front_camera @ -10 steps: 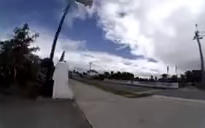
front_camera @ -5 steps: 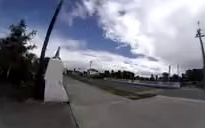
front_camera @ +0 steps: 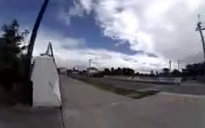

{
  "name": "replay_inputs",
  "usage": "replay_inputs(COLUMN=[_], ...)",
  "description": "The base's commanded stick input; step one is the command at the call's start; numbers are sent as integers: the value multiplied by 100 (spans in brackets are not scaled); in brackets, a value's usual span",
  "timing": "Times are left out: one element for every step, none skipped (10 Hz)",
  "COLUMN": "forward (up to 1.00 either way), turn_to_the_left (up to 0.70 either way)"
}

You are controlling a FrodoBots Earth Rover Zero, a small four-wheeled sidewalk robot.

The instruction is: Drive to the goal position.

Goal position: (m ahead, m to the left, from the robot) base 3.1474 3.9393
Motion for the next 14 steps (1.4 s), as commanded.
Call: replay_inputs(forward=[70, 70, 70, 70, 70, 70, 70, 70, 70, 70, 70, 70, 70, 70], turn_to_the_left=[0, 0, 0, 0, 35, 35, 35, 35, 35, 0, 0, 0, 0, 0])
